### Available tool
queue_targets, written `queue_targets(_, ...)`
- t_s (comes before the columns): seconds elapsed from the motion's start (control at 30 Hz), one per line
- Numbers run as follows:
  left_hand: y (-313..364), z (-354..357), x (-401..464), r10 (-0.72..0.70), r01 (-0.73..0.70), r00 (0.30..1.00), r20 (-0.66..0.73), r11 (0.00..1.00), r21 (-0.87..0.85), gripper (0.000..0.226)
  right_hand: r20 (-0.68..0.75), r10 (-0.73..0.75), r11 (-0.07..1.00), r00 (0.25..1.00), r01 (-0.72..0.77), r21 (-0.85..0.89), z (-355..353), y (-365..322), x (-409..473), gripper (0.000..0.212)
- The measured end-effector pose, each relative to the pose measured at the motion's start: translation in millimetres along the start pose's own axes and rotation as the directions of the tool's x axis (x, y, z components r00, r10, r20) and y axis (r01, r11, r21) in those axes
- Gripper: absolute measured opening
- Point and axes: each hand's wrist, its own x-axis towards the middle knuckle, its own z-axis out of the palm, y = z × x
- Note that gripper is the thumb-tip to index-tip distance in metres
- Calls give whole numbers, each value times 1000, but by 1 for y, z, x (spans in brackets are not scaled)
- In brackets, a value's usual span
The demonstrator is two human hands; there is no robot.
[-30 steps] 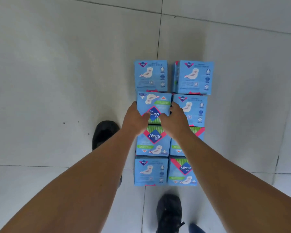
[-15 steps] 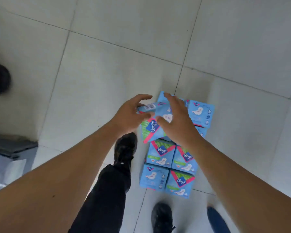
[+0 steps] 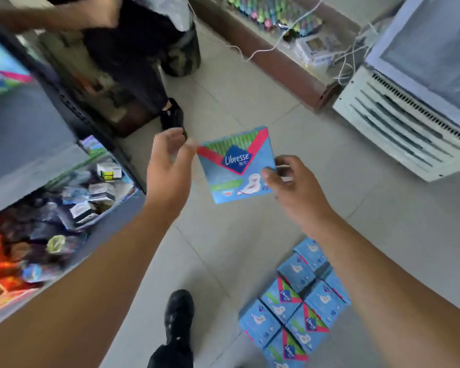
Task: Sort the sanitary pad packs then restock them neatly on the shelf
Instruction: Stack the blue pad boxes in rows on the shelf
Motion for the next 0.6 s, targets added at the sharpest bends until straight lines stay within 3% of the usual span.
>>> queue_targets(0.07,6,-55,5,-45,44,999,-31,999,-21,38,23,-8,997,1000,6,77,39,-37,2,11)
queue_targets(0.17,6,-124,17,-99,99,994,44,995,2,31,125,-24,993,992,9,116,102,-80,8,9)
queue_targets(0.4,13,-254,49,-86,88,979,-186,996,5,29,251,-157,983,955,175,-51,241,-158,24,26)
queue_targets(0.6,2,-307,79,-49,73,954,-297,995,72,42,305,-263,941,915,314,-130,309,-190,46,34)
